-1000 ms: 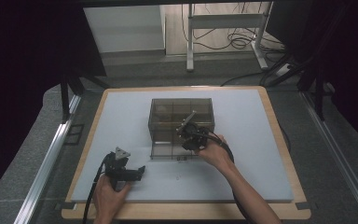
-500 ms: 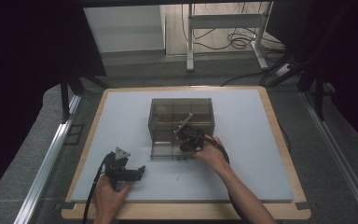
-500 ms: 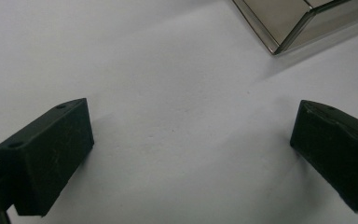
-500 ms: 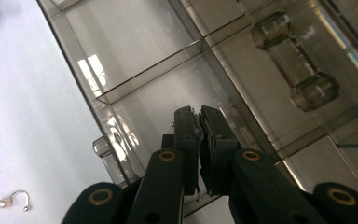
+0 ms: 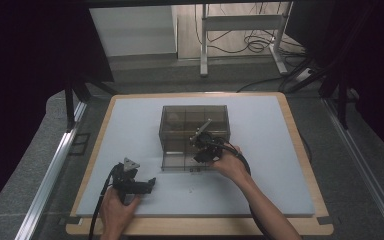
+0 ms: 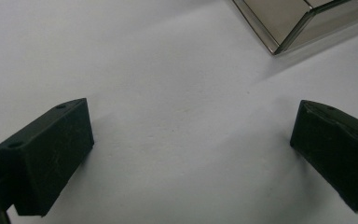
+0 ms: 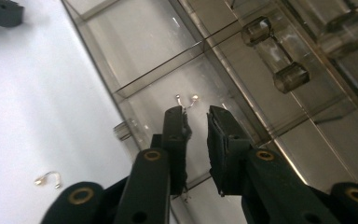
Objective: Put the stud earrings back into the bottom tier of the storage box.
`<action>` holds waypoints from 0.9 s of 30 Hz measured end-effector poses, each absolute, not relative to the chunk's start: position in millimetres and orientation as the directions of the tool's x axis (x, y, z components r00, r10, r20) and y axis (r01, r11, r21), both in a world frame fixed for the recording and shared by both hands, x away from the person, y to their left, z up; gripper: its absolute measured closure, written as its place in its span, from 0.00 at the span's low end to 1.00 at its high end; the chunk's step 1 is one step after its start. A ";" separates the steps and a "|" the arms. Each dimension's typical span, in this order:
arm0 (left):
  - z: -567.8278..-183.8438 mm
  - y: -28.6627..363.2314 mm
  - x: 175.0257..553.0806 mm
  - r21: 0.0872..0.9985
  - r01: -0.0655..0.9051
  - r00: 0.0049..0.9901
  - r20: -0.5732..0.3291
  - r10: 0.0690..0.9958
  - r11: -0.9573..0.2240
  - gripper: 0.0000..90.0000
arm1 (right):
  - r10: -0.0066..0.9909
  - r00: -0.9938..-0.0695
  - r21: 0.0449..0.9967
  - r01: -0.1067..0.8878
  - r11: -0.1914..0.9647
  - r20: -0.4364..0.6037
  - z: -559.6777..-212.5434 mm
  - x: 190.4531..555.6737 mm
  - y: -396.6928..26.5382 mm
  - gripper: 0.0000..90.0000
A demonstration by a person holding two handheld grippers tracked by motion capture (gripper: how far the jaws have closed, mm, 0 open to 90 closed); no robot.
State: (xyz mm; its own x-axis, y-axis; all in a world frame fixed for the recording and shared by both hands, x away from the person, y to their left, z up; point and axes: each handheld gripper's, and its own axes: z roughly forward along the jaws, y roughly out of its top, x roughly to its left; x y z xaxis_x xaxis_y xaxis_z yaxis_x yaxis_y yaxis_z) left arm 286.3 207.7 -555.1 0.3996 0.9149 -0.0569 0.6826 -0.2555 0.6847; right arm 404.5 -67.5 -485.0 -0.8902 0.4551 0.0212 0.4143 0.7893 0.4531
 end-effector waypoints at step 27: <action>-555.3 207.5 286.4 0.688 0.681 0.397 -0.058 0.916 -0.252 0.00 | 0.340 -0.939 0.403 0.332 0.853 0.053 -466.3 357.4 -62.3 0.81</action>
State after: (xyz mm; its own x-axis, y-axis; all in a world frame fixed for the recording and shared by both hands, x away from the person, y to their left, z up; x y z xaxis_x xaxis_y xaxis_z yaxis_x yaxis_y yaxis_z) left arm 286.4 207.5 -555.3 0.3973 0.9159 -0.0578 0.6807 -0.2518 0.6880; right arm 357.4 -62.3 -466.3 -0.9388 0.3404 0.0533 0.3321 0.8529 0.4029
